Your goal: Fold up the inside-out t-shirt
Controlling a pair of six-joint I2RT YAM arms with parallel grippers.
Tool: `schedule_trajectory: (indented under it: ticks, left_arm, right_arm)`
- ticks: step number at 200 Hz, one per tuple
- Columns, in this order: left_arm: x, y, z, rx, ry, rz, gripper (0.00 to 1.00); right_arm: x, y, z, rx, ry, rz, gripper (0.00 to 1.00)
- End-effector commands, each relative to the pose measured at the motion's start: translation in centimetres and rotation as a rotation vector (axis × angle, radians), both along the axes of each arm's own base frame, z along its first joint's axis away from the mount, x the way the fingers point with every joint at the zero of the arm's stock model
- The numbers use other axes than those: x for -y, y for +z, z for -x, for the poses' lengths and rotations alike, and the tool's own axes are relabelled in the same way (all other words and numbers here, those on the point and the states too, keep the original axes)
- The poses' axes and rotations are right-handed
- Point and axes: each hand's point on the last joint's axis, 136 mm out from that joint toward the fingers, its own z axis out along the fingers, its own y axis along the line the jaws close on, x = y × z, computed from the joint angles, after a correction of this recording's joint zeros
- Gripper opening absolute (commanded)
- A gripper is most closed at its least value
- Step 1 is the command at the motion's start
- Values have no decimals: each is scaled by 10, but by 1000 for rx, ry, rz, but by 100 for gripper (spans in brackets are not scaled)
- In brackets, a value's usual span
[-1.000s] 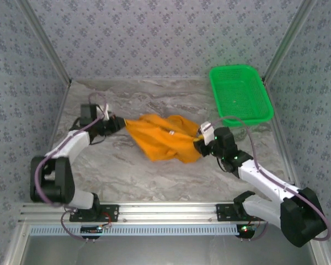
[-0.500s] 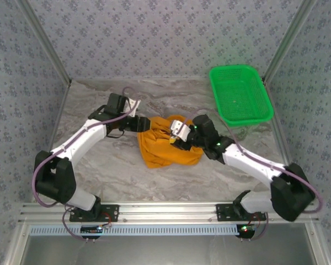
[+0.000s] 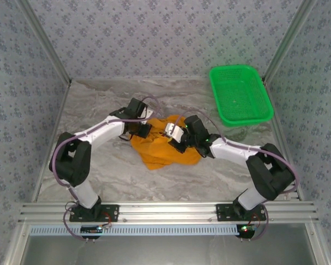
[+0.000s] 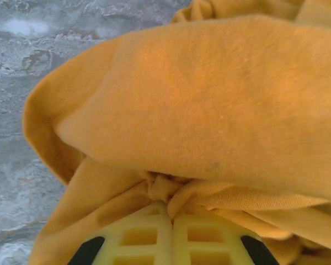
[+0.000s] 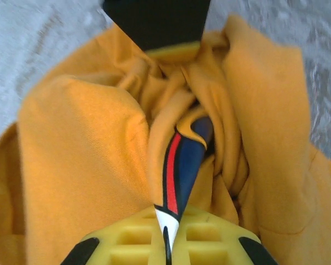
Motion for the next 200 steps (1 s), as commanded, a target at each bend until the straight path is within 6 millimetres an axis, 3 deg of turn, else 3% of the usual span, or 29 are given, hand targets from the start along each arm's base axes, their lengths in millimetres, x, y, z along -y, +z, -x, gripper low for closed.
schedule_trajectory:
  ticks: [1,20,34,46,62,78,91,110,128,139,150,175,200]
  left_arm:
    - [-13,51,-22,127,13,8,0]
    - [-36,113,-28,194,134,222,0]
    - [-66,137,-29,228,239,355,0]
    - [-90,128,-27,197,316,420,0]
    - [-106,84,-22,54,406,472,0]
    - [-84,50,-10,-112,384,614,8]
    - [-65,33,2,-210,362,694,18]
    - [-52,26,24,-262,303,631,37]
    - [-55,33,41,-240,270,502,43]
    - [-65,41,47,-205,287,449,44]
    - [-78,49,49,-154,328,392,44]
    - [-119,56,48,-37,484,274,46]
    - [-130,53,51,-29,541,312,45]
  right_arm:
    - [-6,76,12,149,115,-101,6]
    - [18,101,20,256,65,-69,5]
    - [41,89,28,302,-35,8,7]
    - [54,57,46,255,-19,84,17]
    - [64,8,71,124,26,202,23]
    - [61,-8,83,73,58,250,35]
    - [50,4,85,104,103,228,40]
    - [26,48,84,163,192,120,42]
    - [-3,93,75,198,245,7,43]
    - [-26,108,67,196,279,-52,43]
    - [-49,113,57,185,285,-101,45]
    - [-98,100,32,148,271,-185,46]
    - [-130,57,11,75,272,-158,48]
